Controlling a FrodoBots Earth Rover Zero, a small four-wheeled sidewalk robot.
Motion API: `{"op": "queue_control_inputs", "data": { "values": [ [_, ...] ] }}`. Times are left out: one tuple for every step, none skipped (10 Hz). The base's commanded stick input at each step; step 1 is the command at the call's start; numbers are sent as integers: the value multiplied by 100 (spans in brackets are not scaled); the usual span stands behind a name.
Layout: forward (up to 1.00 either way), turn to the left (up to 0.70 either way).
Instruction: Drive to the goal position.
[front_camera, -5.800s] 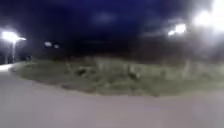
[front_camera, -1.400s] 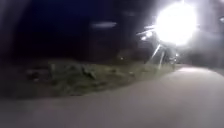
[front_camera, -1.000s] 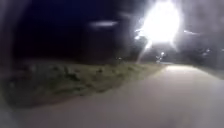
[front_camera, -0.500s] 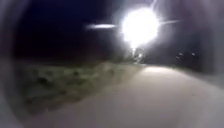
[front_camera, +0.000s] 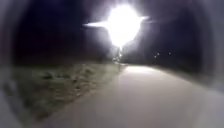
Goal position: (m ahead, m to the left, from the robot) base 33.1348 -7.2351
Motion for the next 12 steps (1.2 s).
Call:
{"op": "queue_control_inputs", "data": {
  "values": [
    [100, -27],
    [100, 0],
    [100, 0],
    [100, 0],
    [100, 0],
    [100, 0],
    [100, 0],
    [100, 0],
    [100, 0],
    [100, 0],
    [100, 0],
    [100, 0]
  ]
}}
